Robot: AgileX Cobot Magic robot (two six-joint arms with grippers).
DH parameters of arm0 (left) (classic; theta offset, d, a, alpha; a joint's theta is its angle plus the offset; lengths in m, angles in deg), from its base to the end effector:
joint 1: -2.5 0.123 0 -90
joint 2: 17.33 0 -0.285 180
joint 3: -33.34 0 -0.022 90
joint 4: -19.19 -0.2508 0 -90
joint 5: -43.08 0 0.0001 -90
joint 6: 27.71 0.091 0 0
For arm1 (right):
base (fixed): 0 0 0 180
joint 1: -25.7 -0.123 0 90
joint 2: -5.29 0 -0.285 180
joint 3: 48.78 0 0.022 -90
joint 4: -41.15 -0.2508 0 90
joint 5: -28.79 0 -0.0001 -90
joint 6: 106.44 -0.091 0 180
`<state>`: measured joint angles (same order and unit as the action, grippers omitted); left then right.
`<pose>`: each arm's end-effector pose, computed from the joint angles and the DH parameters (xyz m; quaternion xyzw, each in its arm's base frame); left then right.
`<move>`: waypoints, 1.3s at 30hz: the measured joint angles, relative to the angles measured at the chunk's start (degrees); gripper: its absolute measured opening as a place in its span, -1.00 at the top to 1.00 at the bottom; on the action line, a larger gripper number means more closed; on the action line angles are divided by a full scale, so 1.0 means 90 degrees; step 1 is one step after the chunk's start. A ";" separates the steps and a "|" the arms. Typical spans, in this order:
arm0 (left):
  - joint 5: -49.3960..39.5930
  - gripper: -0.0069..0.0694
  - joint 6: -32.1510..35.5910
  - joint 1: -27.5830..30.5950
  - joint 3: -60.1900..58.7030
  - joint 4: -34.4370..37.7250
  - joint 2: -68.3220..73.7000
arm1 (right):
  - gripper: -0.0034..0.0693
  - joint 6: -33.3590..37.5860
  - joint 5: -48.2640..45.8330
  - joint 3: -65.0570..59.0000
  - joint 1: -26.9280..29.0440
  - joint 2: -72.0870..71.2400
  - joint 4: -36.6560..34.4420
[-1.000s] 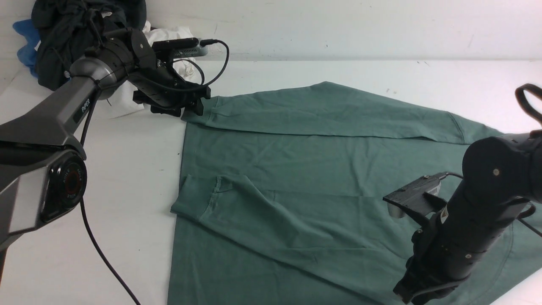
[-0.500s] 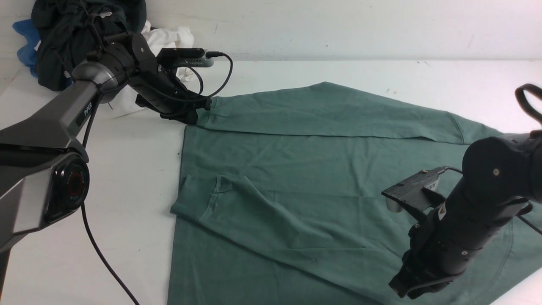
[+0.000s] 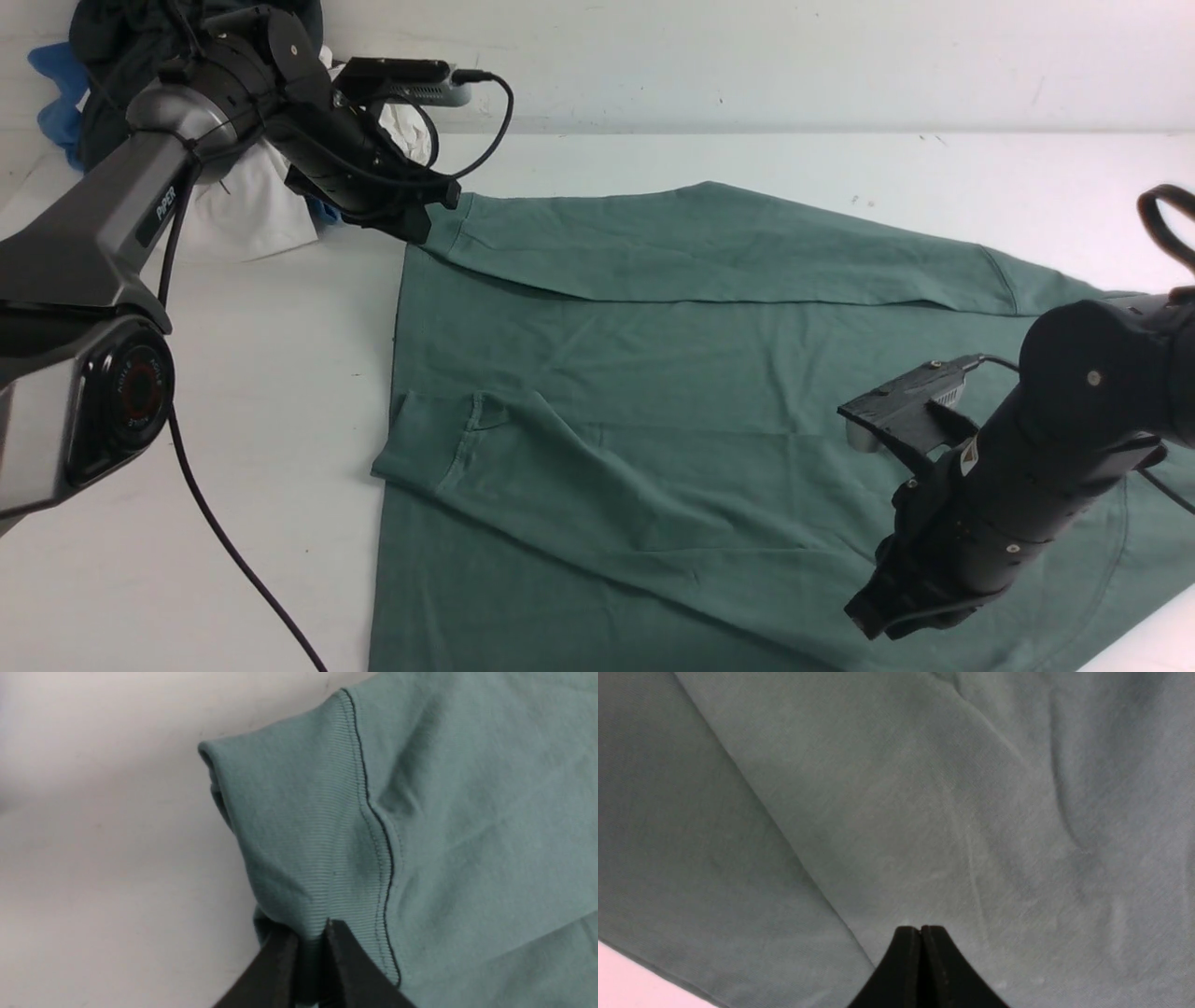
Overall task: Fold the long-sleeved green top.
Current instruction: Use the left arm to clamp the cuff farthest from it
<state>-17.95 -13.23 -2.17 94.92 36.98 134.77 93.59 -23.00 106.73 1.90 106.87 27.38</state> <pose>0.5424 -0.0687 0.1998 0.1205 0.9509 -0.1282 0.2547 0.2469 0.1275 0.1830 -0.3033 0.9479 0.0961 0.0154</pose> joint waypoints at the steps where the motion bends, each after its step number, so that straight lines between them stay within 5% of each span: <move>1: 0.0006 0.71 0.0012 0.0000 0.0000 -0.0002 0.0025 | 0.93 0.0000 0.0037 0.0000 0.0000 0.0000 0.0000; 11: 0.0342 0.13 -0.0014 0.0061 -0.0006 0.0004 0.0235 | 0.93 0.0056 0.0146 0.0000 0.0000 0.0000 0.0006; 26: 0.0883 0.08 -0.0275 0.0069 -0.0006 0.0117 0.0493 | 0.93 0.0146 0.0379 0.0000 0.0000 0.0000 0.0029; 31: 0.0987 0.22 -0.0378 0.0082 -0.0006 0.0126 0.0493 | 0.93 0.0146 0.0394 0.0000 0.0000 0.0000 0.0030; 35: 0.0961 0.68 -0.0317 0.0082 -0.0006 0.0130 0.0493 | 0.93 0.0146 0.0444 0.0000 0.0000 0.0000 0.0048; 39: 0.0755 0.82 -0.0269 0.0082 0.0008 0.0141 0.0407 | 0.93 0.0146 0.0452 0.0000 0.0000 0.0000 0.0102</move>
<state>-11.16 -15.66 -1.43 95.00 38.25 138.44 94.90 -18.93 106.73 1.90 106.87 28.30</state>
